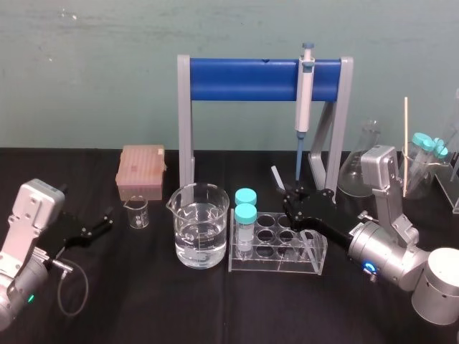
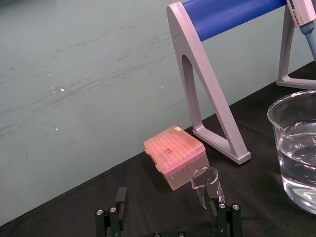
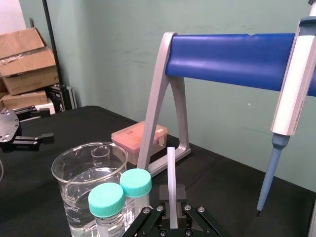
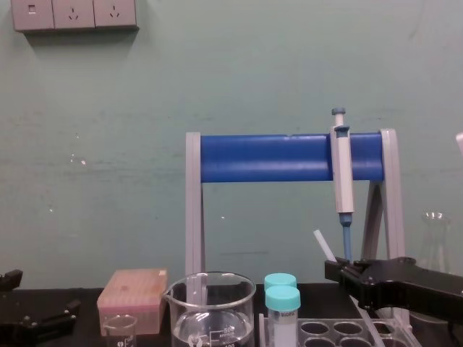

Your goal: Pick up the stirring rod with one hand, then place it down.

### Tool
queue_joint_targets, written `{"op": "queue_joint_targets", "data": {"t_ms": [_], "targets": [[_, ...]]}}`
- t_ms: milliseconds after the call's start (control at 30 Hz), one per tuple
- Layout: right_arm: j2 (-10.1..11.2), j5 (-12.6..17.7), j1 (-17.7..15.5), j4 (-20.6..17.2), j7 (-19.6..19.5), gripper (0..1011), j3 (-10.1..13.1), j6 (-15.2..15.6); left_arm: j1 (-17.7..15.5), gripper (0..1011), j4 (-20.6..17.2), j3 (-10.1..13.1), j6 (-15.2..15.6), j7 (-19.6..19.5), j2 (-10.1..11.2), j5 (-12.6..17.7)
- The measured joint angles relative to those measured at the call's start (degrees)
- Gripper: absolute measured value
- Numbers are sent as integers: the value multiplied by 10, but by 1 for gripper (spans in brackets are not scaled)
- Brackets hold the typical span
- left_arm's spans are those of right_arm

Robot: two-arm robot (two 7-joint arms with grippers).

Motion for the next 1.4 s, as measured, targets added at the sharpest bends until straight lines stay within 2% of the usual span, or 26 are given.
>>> {"op": "queue_joint_targets", "data": {"t_ms": [233,467,667,733,767,833,867,1067,1200,1400], "targets": [[-6,-13,1,-8,-2,69,14,-23,0,1000,0,0,0,0,0,0],[-19,-34,7,-28,-12,69,31,-81,0,1000,0,0,0,0,0,0],[-36,-44,9,-39,-17,69,52,-155,0,1000,0,0,0,0,0,0],[-43,-47,8,-38,-17,69,59,-188,0,1000,0,0,0,0,0,0],[-47,-48,7,-34,-17,69,62,-209,0,1000,0,0,0,0,0,0],[-52,-47,5,-28,-12,69,67,-232,0,1000,0,0,0,0,0,0],[-52,-47,5,-28,-12,70,67,-232,0,1000,0,0,0,0,0,0],[-69,-39,-3,5,3,69,83,-305,0,1000,0,0,0,0,0,0],[-76,-21,-4,26,20,70,89,-323,0,1000,0,0,0,0,0,0],[-82,-7,-11,42,32,69,96,-308,0,1000,0,0,0,0,0,0]]}}
